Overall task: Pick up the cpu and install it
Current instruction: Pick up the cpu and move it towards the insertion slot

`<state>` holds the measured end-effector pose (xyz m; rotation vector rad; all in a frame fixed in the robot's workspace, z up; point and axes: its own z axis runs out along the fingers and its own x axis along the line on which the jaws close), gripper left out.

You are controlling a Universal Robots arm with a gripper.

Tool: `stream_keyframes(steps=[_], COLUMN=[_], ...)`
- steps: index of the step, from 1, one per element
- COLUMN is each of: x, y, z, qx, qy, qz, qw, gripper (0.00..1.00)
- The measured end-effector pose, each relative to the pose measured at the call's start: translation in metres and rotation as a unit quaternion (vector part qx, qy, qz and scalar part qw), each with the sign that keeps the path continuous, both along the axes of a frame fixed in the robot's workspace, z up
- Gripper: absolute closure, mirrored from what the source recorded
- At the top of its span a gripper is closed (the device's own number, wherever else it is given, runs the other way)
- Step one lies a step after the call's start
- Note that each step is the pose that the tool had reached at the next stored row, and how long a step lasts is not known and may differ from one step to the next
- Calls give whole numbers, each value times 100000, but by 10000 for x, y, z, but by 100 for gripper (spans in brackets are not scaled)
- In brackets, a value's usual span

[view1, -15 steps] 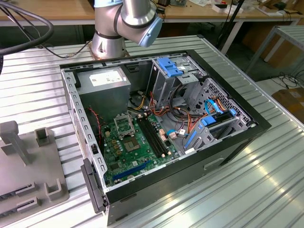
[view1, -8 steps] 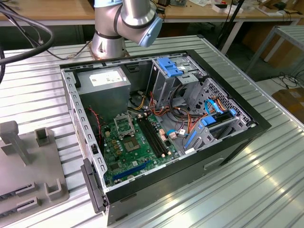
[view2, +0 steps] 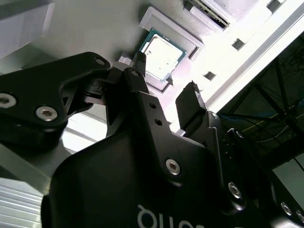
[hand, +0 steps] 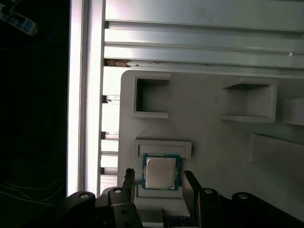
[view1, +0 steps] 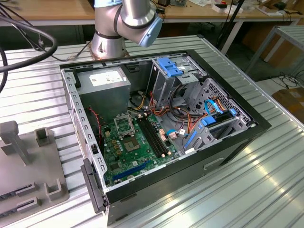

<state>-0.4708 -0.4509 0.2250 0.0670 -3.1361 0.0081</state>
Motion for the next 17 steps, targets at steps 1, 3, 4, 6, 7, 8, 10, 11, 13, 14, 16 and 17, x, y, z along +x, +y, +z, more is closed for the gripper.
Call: stream_keyframes(steps=[1, 3, 4, 6, 7, 8, 10, 11, 13, 14, 16, 17], x=[0, 0, 0, -1, -2, -1, -2, -2, -2, -2, -2, -3], y=[0, 0, 0, -1, -4, -9, -10, -11, -11, -11, -11, -11], z=[-18, -58, -73, -100, -118, -143, -164, -165, -167, -167, -168, -168], qx=[-12, -34, -45, -56, -61, -53, -58, -64, -57, -57, -56, -57], qy=[3, -1, 4, 2, 9, -5, -10, 2, -8, -11, -11, -12], qz=[0, 0, -1, 9, 50, 103, 113, 115, 116, 118, 116, 114], qw=[100000, 100000, 100000, 100000, 100000, 100000, 100000, 100000, 100000, 100000, 100000, 100000], gripper=[47, 47, 47, 47, 47, 47, 47, 47, 47, 47, 47, 47])
